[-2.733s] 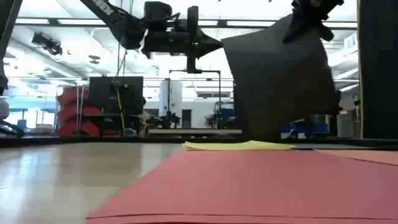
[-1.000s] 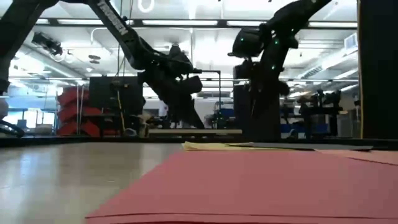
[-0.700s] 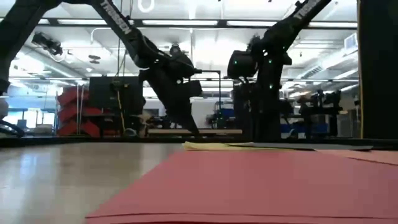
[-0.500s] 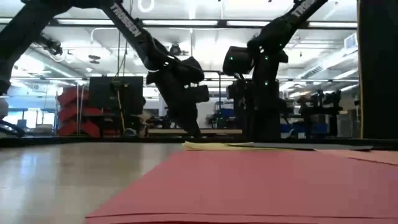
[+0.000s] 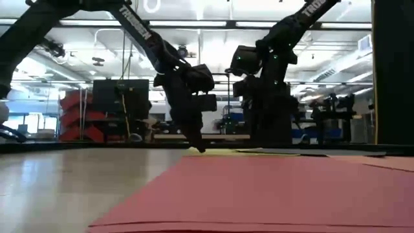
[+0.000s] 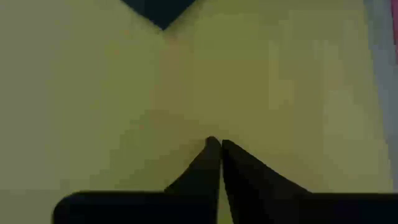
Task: Organize paper
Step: Stack the black the paper on top of the black paper
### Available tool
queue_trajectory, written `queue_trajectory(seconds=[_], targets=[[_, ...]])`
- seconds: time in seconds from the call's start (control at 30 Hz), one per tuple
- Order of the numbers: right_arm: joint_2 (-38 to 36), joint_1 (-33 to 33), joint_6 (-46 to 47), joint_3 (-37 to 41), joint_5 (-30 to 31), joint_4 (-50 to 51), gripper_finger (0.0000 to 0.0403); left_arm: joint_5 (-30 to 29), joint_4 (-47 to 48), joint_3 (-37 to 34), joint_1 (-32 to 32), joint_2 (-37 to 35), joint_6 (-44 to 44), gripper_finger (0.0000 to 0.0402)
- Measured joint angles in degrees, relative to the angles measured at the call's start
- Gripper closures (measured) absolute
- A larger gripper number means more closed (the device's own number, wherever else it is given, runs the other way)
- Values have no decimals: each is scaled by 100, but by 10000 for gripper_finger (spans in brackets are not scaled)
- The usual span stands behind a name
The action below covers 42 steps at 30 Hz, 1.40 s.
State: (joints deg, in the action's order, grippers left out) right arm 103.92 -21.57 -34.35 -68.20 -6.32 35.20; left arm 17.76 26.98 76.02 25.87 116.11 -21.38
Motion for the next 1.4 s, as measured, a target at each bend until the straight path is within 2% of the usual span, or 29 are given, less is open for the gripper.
queue_trajectory(seconds=[0.43, 0.77, 0.93, 1.4], targets=[[0, 106, -422, 0, -143, 4, 289, -2, 7, -2, 0, 9, 38, 401], [228, 291, -314, 10, -275, -59, 289, 3, 10, -12, 1, 13, 53, 401], [481, 360, -272, 4, 80, -92, 289, 31, 20, -14, 2, 15, 60, 401], [518, -268, 884, -7, 353, -148, 289, 44, 20, -16, 2, 17, 64, 402]])
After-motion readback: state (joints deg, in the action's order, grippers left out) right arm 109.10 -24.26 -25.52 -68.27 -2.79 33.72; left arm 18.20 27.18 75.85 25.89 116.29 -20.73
